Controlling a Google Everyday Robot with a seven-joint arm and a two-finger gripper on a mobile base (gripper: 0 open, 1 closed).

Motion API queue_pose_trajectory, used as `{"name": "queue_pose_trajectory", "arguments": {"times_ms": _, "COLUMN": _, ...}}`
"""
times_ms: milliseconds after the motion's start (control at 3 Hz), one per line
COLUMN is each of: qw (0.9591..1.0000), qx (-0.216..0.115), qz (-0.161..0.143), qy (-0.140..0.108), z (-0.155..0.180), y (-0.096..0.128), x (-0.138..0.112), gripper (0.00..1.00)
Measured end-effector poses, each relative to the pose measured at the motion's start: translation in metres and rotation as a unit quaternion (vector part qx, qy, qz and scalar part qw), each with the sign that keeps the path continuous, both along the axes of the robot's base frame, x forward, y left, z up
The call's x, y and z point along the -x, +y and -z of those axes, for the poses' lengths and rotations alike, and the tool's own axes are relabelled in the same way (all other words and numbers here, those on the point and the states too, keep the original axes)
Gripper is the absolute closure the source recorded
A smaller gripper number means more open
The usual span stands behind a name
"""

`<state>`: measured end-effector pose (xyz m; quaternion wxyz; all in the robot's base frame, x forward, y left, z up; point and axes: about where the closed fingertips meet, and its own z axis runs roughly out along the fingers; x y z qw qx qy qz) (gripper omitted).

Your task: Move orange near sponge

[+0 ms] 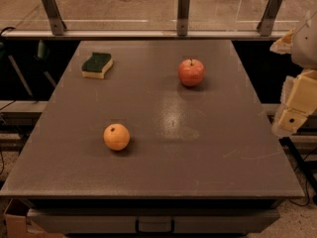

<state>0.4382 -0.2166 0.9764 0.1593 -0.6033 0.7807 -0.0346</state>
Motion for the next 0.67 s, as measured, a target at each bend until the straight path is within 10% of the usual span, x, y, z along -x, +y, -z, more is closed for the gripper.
{"name": "queue_pose_trajectory", "arguments": {"times_ms": 667, "qw": 0.9996, "qx": -0.018, "qz": -0.02, "qy": 0.0, "z": 0.008, "y": 0.02, "x": -0.006, "gripper": 0.0}}
